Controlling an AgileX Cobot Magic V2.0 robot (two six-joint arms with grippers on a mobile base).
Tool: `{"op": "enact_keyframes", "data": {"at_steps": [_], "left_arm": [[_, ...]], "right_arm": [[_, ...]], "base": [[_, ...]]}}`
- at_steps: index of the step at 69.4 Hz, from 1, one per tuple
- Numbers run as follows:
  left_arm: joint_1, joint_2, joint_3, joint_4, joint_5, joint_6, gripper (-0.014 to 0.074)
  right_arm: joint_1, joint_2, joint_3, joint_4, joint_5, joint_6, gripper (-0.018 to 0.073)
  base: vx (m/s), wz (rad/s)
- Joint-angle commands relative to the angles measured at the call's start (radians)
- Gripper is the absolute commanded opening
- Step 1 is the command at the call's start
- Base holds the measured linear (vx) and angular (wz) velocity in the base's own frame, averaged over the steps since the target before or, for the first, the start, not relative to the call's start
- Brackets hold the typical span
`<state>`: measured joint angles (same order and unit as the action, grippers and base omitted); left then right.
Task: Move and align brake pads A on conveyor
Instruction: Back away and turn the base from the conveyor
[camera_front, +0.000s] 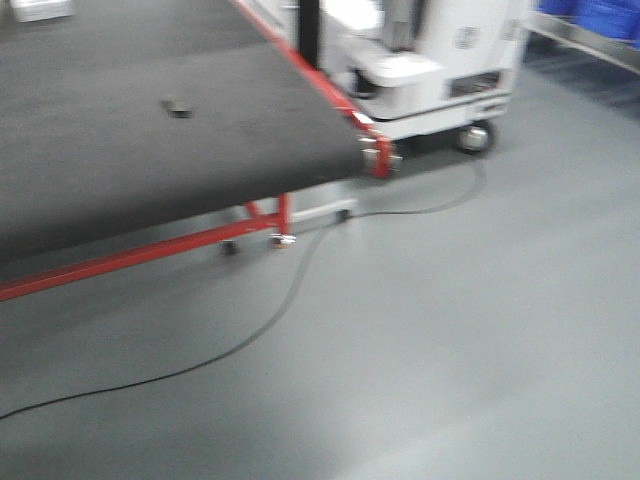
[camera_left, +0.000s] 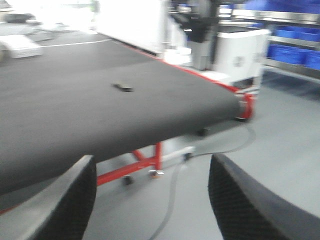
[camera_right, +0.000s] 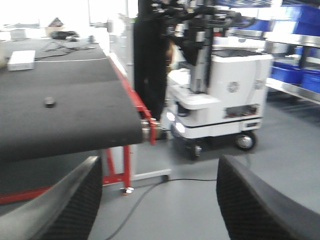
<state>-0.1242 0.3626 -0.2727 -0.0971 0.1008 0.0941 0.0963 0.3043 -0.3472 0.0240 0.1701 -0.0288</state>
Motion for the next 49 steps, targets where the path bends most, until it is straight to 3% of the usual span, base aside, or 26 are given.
{"op": "enact_keyframes", "data": {"at_steps": [1,49], "left_arm": [[-0.005,0.007,-0.025,-0.002,-0.082,0.000,0.0464],[-0.005,0.007,-0.025,-0.002,-0.082,0.000,0.0464]], "right_arm": [[-0.003,0.011,-0.027,-0.003,-0.073,-0.002,0.0463],[-0.003,0.011,-0.027,-0.003,-0.072,-0.002,0.0463]], "base": [[-0.22,-0.74],[-0.16,-0.71]]}}
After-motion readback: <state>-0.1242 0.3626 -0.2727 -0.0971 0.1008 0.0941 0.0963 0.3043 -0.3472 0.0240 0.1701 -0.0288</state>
